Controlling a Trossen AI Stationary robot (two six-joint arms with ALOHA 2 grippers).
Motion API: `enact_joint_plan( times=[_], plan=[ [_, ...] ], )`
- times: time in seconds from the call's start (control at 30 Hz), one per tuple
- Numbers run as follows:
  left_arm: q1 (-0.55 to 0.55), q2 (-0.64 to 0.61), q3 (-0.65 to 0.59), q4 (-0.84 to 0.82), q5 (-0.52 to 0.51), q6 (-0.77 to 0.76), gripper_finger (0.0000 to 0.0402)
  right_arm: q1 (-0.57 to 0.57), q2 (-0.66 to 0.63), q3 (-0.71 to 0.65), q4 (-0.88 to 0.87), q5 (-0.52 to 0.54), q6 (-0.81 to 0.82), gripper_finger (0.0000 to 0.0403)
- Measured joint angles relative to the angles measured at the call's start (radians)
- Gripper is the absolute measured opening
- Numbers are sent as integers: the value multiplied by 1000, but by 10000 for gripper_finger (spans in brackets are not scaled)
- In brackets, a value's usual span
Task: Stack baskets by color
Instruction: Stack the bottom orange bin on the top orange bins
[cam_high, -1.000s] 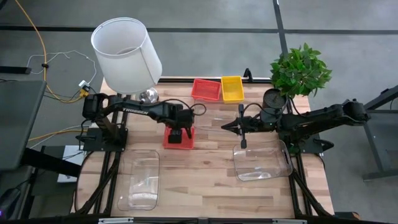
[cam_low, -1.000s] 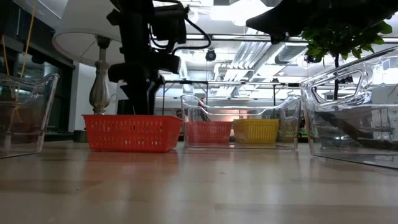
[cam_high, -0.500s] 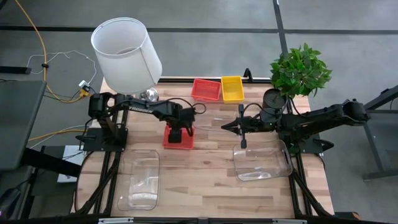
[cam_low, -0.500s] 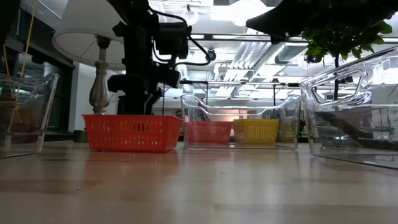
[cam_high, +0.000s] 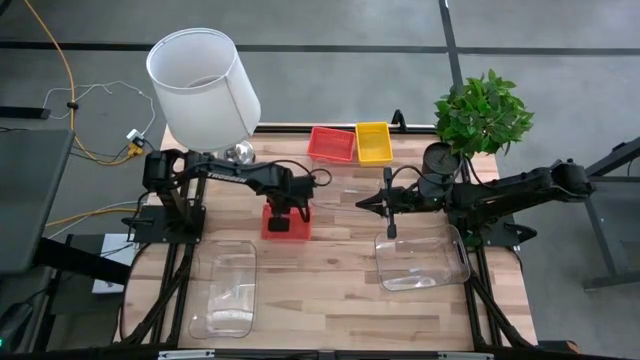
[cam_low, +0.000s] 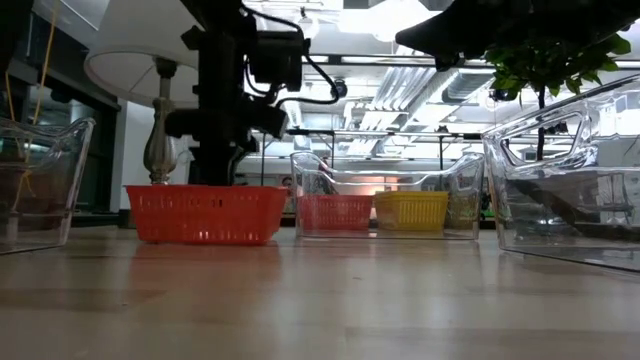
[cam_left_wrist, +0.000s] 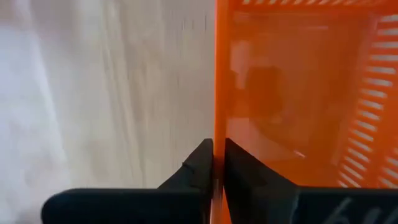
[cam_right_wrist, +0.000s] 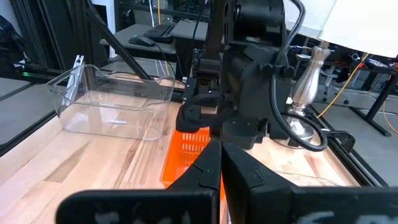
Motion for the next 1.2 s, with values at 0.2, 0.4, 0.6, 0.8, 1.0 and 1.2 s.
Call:
enact_joint_plan(
  times=[0.2,0.4,0.6,0.8,1.0,1.2],
  plan=[
    [-69,-56,154,-196,-50,-42,3,0,0,0,-1,0,0,0],
    [-146,-121,380,-314,-288,-49,1,4,0,0,-6,-1,-4,0],
    [-120,-85,620,-273,-465,69,0,6,0,0,-5,-2,-8,0],
    [-2,24,739,-195,-535,260,0,6,0,0,-21,-4,-1,0],
    [138,159,780,-56,-516,417,0,6,0,0,-31,-4,-1,0],
    [229,270,779,155,-497,557,0,6,0,1,-35,-1,-7,0]
  ],
)
